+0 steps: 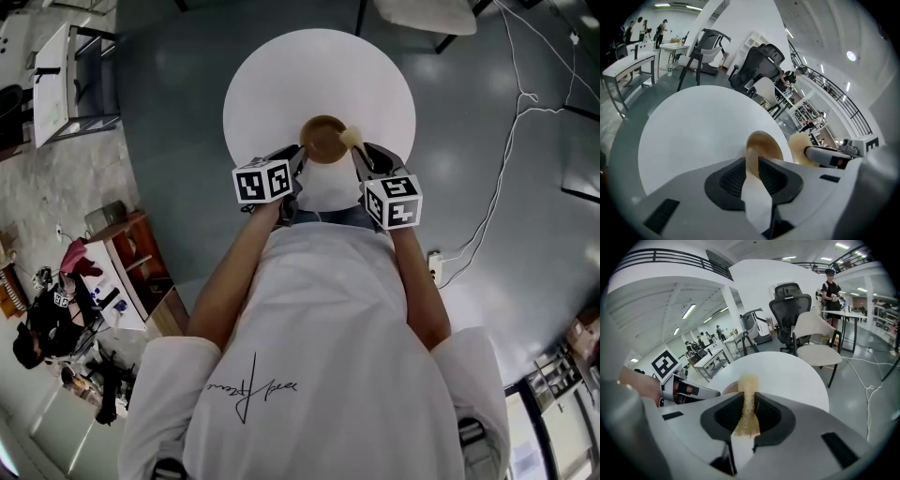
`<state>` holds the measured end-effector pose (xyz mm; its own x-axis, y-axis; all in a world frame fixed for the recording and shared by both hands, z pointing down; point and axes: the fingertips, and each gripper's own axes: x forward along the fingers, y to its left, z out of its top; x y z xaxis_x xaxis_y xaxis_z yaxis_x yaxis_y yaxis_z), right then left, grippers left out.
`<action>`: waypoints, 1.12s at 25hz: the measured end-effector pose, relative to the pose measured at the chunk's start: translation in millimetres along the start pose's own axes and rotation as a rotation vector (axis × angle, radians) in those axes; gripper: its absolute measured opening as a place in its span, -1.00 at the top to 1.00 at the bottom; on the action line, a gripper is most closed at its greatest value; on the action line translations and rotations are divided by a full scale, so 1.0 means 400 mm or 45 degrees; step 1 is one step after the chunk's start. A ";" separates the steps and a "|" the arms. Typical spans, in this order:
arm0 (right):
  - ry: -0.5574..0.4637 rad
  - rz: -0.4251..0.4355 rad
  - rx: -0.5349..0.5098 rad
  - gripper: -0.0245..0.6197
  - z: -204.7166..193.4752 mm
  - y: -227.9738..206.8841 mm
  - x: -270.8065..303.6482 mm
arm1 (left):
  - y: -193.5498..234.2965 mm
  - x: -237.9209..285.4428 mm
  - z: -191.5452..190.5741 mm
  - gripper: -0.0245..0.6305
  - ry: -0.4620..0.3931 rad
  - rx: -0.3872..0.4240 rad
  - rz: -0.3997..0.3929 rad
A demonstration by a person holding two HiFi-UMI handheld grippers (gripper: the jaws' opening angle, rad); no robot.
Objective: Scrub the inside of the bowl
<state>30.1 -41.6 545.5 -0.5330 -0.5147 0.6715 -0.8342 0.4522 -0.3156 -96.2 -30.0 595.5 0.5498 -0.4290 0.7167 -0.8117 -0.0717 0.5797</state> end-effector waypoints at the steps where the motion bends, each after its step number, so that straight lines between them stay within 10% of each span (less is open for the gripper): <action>1: -0.001 -0.002 0.004 0.68 -0.004 -0.005 -0.001 | -0.001 0.005 -0.002 0.70 0.004 -0.004 0.000; 16: -0.015 -0.043 -0.143 0.68 -0.043 -0.045 0.057 | 0.010 0.043 -0.020 0.76 0.085 0.015 0.037; 28: -0.012 -0.016 -0.077 0.68 -0.056 -0.048 0.069 | 0.022 0.045 -0.004 0.88 0.044 -0.284 -0.020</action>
<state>34.5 -48.1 585.0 -0.5243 -0.5272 0.6687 -0.8309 0.4887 -0.2661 -93.0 -36.8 614.3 0.5717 -0.3980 0.7174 -0.7411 0.1246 0.6597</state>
